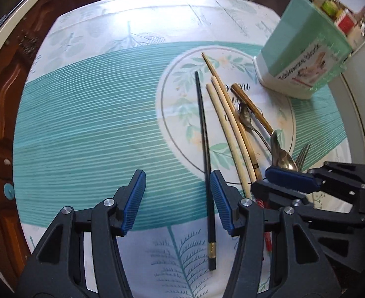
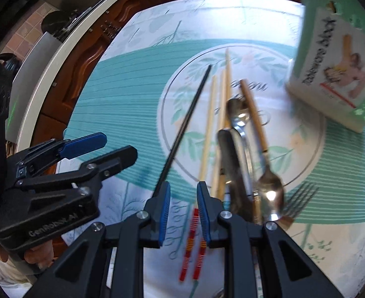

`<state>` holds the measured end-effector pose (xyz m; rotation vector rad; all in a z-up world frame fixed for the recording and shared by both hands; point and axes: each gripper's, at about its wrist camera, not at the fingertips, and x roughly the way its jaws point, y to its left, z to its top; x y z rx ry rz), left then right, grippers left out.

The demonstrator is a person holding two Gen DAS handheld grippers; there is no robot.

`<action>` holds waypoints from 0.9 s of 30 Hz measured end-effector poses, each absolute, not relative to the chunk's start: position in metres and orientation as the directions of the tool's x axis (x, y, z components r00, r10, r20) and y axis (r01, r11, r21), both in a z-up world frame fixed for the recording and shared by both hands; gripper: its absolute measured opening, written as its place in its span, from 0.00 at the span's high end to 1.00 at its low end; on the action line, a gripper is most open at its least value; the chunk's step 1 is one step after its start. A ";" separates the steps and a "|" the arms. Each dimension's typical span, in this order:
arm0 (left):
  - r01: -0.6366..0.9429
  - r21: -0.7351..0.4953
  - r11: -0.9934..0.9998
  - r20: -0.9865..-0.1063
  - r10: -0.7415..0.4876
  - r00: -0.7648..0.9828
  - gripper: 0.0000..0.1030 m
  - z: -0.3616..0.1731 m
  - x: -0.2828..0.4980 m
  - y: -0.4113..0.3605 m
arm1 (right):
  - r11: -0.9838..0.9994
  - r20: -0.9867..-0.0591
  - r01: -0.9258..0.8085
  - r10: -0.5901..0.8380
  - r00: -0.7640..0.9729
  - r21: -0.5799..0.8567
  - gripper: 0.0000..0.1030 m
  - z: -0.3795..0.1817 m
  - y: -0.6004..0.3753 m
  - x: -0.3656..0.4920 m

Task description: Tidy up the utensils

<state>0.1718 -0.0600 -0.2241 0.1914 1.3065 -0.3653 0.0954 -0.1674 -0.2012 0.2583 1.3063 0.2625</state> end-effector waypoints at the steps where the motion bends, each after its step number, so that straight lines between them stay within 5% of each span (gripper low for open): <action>1: 0.374 -0.056 0.926 -0.968 -0.142 0.207 0.50 -0.227 0.174 -0.064 | 0.946 -0.914 -0.036 0.322 0.248 0.323 0.79 -0.200 -0.171 0.096; 14: 0.395 0.054 0.917 -0.988 -0.008 0.154 0.51 -0.243 0.191 -0.092 | 0.964 -0.933 0.002 0.255 0.254 0.264 0.93 -0.199 -0.192 0.112; 24: 0.361 0.014 0.933 -0.996 -0.019 0.088 0.52 -0.245 0.199 -0.076 | 0.956 -0.933 0.034 0.276 0.232 0.291 0.93 -0.203 -0.193 0.117; 27: 0.367 0.014 0.930 -0.997 -0.016 0.078 0.59 -0.244 0.200 -0.073 | 0.956 -0.937 0.050 0.273 0.217 0.290 0.93 -0.205 -0.196 0.122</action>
